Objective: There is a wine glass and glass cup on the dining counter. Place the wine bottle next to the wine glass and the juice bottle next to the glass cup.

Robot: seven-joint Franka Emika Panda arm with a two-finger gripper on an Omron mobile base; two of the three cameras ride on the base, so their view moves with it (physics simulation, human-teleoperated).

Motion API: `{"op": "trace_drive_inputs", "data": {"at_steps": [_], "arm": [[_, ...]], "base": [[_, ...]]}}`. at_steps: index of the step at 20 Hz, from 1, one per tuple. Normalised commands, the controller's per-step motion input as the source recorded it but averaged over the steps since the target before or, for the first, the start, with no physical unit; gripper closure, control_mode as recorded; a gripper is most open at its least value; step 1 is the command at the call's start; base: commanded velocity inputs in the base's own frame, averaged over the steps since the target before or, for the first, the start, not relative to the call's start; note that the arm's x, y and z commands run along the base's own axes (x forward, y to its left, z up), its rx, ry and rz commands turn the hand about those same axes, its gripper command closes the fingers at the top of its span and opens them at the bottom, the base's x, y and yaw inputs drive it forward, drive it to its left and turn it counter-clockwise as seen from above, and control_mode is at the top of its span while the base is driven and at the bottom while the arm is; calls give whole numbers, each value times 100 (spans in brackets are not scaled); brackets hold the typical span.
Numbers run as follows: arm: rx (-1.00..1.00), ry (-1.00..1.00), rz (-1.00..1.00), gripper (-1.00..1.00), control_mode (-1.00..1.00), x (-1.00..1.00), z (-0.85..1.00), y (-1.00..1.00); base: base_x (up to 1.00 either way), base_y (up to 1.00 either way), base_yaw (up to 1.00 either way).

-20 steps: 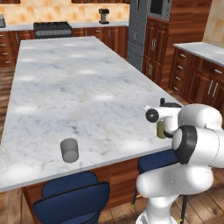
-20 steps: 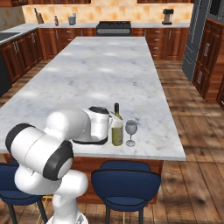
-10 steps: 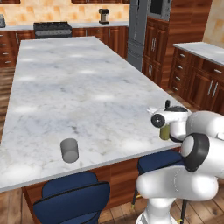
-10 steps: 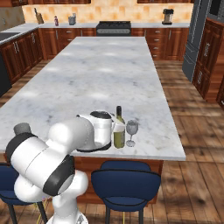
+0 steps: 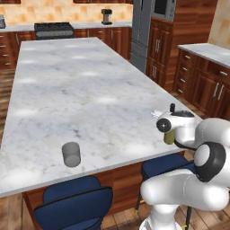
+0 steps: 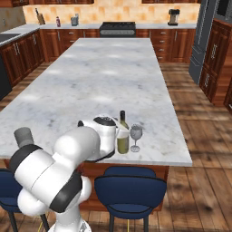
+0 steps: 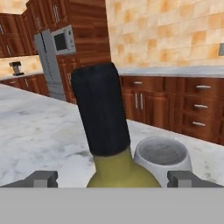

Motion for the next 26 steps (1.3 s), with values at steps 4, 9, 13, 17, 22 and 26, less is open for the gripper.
{"op": "trace_drive_inputs", "data": {"at_steps": [4, 9, 13, 17, 22, 26], "arm": [[10, 0, -1, -100, -100, -21, -2, 12], [3, -2, 0, -100, -100, -8, -3, 11], [2, -4, 0, -100, -100, -6, 0, 8], [0, -10, 0, -100, -100, -10, -1, 19], [0, -1, 0, -100, -100, -12, -5, 19], [0, 0, 0, -100, -100, -8, 0, 24]], "base": [[0, 0, 0], [0, 0, 0], [0, 0, 0], [0, 0, 0], [0, 0, 0], [0, 0, 0]]}}
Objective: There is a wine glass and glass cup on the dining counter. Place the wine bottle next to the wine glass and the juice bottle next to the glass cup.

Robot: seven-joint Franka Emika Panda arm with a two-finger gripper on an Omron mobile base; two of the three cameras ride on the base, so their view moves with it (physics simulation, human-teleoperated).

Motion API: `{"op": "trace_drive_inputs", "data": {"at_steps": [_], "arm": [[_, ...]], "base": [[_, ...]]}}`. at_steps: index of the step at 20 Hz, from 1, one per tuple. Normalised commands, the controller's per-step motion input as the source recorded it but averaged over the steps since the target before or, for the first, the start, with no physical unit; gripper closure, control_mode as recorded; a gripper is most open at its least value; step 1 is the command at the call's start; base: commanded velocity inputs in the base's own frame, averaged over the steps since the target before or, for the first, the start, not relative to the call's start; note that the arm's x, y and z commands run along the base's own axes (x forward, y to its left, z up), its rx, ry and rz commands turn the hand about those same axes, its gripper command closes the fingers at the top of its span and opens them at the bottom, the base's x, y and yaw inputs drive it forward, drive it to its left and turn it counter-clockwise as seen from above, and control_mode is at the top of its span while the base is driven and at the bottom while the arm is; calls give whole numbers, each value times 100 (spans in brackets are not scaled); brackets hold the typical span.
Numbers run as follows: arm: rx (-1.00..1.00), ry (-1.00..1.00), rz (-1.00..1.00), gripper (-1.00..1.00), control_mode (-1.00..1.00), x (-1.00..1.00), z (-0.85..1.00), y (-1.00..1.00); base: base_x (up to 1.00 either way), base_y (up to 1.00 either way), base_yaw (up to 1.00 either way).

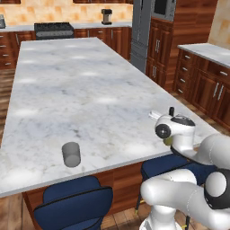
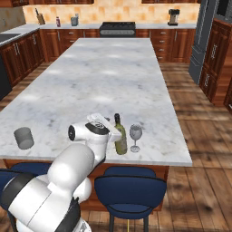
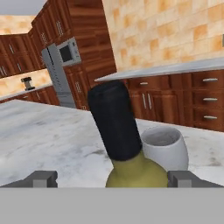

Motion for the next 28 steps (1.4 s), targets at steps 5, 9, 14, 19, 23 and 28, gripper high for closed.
{"op": "trace_drive_inputs", "data": {"at_steps": [5, 9, 14, 19, 23, 28], "arm": [[0, 0, 0, -100, -100, 0, -1, 16], [0, 0, 0, -100, -100, 0, 0, 1], [-1, 0, 0, -100, -100, -6, 0, -2], [0, 1, 0, -100, -100, -31, 3, 21], [0, 17, 4, -100, -100, -35, 23, 15], [0, 26, 12, -100, -100, -42, 35, 8]], "base": [[0, 0, 0], [0, 0, 0], [0, 0, 0], [0, 0, 0], [0, 0, 0], [0, 0, 0]]}}
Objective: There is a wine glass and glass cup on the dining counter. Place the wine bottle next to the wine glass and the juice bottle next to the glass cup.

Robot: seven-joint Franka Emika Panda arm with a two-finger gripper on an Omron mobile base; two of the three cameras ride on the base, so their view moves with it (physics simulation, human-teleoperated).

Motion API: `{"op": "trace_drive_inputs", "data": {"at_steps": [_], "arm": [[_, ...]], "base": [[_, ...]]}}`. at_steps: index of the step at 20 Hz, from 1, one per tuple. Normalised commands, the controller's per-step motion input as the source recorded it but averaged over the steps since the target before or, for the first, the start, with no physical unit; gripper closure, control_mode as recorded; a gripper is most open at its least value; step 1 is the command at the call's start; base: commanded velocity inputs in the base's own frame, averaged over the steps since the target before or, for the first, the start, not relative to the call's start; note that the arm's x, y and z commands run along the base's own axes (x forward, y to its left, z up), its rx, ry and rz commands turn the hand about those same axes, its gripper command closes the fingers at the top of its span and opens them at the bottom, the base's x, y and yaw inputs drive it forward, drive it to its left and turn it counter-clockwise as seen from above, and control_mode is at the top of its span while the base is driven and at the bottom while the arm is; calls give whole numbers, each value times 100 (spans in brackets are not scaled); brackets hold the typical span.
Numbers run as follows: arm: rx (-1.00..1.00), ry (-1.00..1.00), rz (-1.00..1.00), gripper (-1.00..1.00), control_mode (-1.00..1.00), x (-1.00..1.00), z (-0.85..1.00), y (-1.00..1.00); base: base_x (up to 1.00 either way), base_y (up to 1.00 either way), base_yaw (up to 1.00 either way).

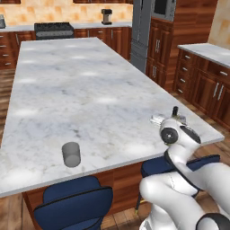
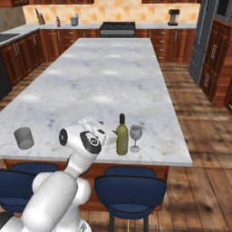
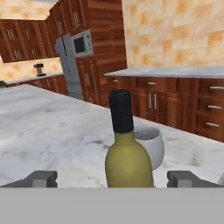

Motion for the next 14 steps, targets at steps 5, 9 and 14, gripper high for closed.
{"op": "trace_drive_inputs", "data": {"at_steps": [5, 9, 14], "arm": [[0, 33, 19, -100, -100, -45, 29, 14], [0, 42, 17, -100, -100, -38, 28, 22], [0, 44, 15, -100, -100, -40, 31, 19]], "base": [[0, 0, 0], [0, 0, 0], [0, 0, 0]]}}
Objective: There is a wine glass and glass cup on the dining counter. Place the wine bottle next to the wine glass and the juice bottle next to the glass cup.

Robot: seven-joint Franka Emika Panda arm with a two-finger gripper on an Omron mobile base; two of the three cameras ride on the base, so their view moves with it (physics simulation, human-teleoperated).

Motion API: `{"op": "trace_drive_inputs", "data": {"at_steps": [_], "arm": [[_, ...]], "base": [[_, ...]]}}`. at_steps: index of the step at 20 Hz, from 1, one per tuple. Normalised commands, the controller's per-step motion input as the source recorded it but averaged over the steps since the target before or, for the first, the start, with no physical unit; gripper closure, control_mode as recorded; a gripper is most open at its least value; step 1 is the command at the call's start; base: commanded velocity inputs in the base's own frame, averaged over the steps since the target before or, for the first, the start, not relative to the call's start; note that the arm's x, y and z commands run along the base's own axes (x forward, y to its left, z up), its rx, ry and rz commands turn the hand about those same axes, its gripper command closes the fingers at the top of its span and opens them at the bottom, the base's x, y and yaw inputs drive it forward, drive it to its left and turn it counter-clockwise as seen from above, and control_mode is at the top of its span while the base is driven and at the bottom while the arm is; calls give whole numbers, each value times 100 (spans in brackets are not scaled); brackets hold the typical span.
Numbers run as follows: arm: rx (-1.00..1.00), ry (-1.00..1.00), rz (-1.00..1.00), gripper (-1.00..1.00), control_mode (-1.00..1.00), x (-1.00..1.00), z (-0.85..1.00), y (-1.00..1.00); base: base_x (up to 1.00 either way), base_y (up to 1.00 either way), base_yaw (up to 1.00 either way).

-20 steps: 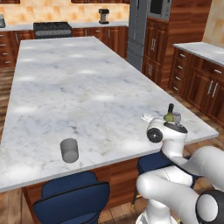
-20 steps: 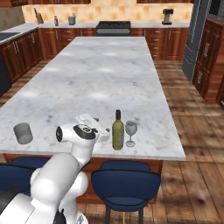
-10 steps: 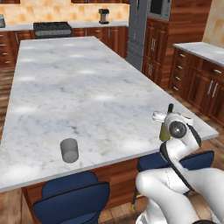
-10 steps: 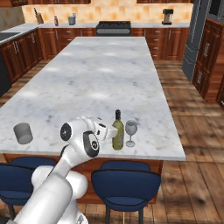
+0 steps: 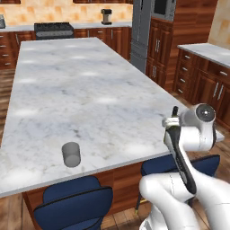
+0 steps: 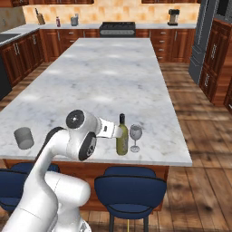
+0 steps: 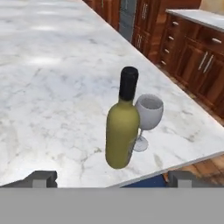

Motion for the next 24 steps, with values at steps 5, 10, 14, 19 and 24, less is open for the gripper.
{"op": "trace_drive_inputs", "data": {"at_steps": [5, 10, 14, 19, 24], "arm": [[0, 40, 10, -100, -100, -42, 23, 18], [0, 26, 1, -100, -100, -44, 1, 30], [0, 25, 0, -100, -100, -39, -1, 30], [0, 4, 0, -100, -100, -28, -15, 23], [0, -3, 0, -100, -100, -11, -7, 8]], "base": [[0, 0, 0], [0, 0, 0], [0, 0, 0], [0, 0, 0], [0, 0, 0]]}}
